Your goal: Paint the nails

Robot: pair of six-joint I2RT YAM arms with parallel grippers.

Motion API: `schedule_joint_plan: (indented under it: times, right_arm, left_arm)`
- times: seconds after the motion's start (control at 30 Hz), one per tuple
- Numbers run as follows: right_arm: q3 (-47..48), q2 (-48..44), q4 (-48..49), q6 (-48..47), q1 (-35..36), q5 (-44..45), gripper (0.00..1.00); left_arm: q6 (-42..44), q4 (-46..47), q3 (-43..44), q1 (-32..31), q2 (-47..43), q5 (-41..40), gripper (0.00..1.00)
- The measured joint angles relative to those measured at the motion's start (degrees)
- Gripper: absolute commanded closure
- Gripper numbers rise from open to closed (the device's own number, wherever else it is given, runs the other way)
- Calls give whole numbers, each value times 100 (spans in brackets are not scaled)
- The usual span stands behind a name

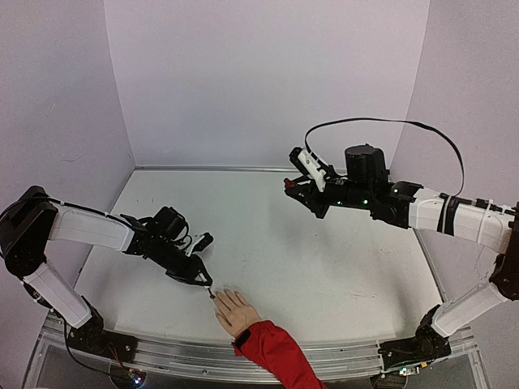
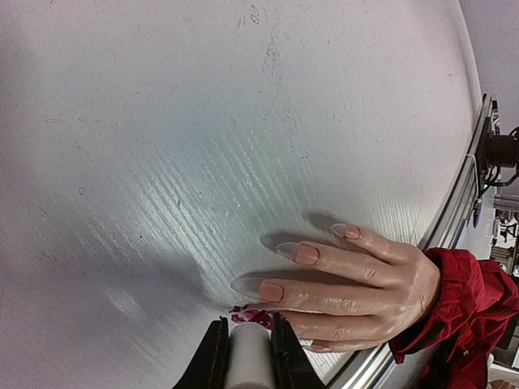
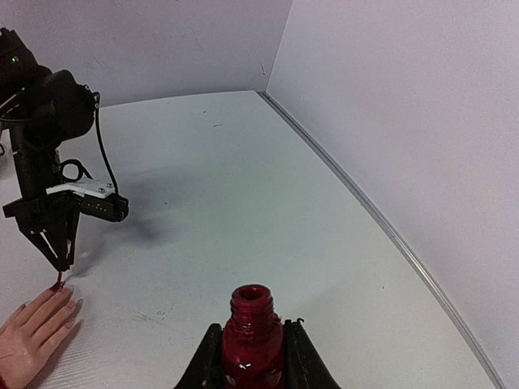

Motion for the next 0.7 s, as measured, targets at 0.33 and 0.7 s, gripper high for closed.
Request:
schedule_joint_plan:
  times: [0.33, 0.7]
  right_arm:
    - [0, 0, 0, 15, 0, 2, 100]
    - [0, 0, 0, 15, 0, 2, 100]
  left_arm:
    - [-2, 57, -2, -2, 13, -46, 100]
    - [-2, 59, -20, 0, 55, -57, 100]
